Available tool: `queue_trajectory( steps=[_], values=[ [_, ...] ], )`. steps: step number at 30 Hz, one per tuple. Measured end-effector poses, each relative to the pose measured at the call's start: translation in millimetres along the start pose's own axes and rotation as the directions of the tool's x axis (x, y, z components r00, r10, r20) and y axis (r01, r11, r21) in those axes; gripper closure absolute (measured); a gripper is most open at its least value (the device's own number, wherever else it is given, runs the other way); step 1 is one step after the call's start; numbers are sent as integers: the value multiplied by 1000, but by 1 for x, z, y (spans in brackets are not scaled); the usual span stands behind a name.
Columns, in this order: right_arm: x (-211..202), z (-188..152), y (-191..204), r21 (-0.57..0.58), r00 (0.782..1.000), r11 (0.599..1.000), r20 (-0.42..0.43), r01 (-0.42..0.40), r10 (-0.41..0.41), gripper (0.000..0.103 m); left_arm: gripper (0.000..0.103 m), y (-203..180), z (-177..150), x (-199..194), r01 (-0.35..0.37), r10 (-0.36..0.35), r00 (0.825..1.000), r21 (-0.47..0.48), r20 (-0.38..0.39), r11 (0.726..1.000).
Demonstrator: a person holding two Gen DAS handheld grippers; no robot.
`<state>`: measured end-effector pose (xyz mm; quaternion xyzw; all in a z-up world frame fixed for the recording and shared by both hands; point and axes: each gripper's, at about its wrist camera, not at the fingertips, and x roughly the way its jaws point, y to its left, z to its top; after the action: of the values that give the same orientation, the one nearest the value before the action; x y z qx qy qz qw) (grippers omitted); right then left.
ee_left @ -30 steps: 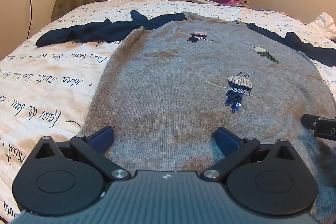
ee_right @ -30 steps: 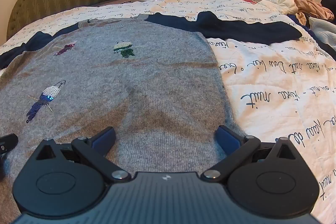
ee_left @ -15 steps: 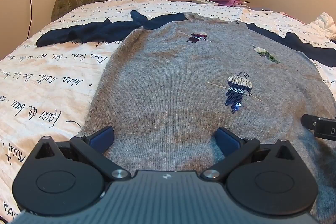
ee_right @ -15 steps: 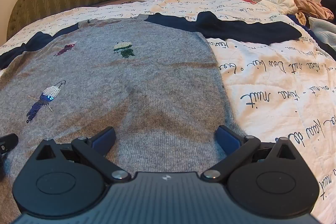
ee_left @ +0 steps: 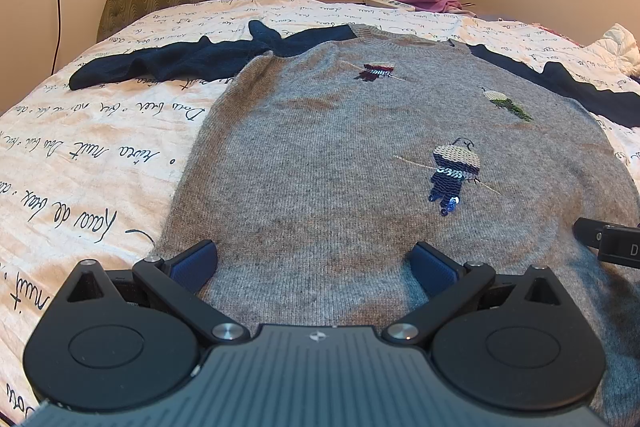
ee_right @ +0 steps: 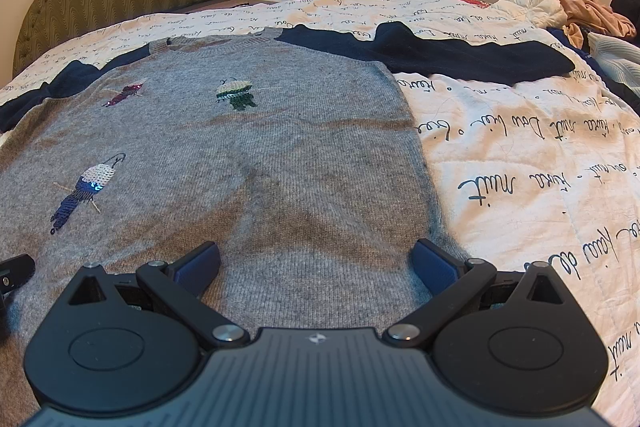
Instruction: Fold small clothes
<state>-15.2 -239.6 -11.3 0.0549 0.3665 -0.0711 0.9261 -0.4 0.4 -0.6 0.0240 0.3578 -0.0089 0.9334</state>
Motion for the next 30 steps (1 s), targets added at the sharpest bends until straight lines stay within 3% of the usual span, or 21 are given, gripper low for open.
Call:
queue_trajectory(
  steps=[30],
  values=[
    [0,0,0,0,1000,1000,1,0,0,0,0,-1,1,0,3,-3,1000,9,-5,1000]
  ],
)
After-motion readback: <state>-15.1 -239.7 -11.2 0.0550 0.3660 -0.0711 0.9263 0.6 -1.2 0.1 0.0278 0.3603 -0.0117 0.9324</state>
